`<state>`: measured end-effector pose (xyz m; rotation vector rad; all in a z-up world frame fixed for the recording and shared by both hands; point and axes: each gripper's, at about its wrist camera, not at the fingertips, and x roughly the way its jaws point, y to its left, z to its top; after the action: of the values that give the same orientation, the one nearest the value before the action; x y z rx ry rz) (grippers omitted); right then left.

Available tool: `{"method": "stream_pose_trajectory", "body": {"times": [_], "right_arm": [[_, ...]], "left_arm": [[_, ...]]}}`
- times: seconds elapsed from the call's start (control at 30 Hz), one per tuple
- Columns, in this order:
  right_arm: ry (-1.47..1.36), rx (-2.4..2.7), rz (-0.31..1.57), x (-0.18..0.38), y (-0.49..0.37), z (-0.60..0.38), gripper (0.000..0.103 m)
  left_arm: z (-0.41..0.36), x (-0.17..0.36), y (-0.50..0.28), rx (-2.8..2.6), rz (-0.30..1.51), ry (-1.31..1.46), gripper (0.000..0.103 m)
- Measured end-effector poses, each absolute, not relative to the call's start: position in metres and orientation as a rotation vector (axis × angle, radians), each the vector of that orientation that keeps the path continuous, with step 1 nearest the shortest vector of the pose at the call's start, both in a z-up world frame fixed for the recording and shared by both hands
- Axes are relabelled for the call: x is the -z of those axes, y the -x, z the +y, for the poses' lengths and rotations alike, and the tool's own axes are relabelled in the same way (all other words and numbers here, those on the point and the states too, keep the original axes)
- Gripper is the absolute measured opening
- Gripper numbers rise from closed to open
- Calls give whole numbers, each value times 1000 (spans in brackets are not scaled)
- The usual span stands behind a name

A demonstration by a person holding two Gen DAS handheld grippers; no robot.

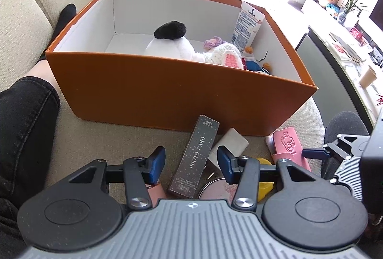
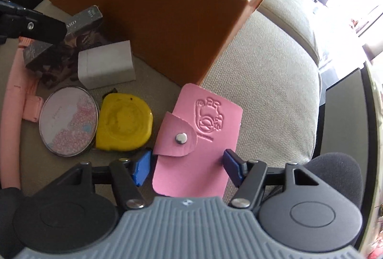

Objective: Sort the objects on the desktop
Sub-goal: 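Close right gripper on pink card wallet while left reaches dark photo card box, then lift pink wallet with right gripper while left gripper closes on photo card box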

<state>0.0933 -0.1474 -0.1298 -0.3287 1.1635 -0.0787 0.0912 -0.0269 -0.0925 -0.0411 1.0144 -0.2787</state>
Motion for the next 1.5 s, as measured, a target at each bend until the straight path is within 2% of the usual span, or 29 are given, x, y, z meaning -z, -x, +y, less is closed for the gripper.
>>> {"method": "stream_pose_trajectory", "body": {"times": [0.1,0.2,0.27,0.47,0.57,0.8,0.87,1.1,1.5], "right_arm": [[317,79,1163,128,-97,-150,66],[239,51,1155,115,-93,-162,53],[170,41,1151,103,-90,-173,39],[-182,41,1167,75,-83,-240,26],[-303,52,1174,71,-71,-246,26],[-223,68,1177,75,-88,-240,28],[-234,71,1169,73,-88,-245,26],[-641,-44,1193,78,-73,-292,23],[-387,28,1185,74,-80,-273,27]], "left_arm": [[-27,92,-91,279,1015,37,56],[-26,93,-90,289,1015,37,56],[-27,94,-90,293,1017,31,56],[-29,98,-96,311,1038,4,56],[-31,102,-101,316,1058,-6,56],[-37,106,-107,333,1087,-42,45],[-37,106,-107,332,1088,-47,45],[-37,107,-109,345,1105,-46,41],[-40,104,-112,343,1103,-57,41]]}}
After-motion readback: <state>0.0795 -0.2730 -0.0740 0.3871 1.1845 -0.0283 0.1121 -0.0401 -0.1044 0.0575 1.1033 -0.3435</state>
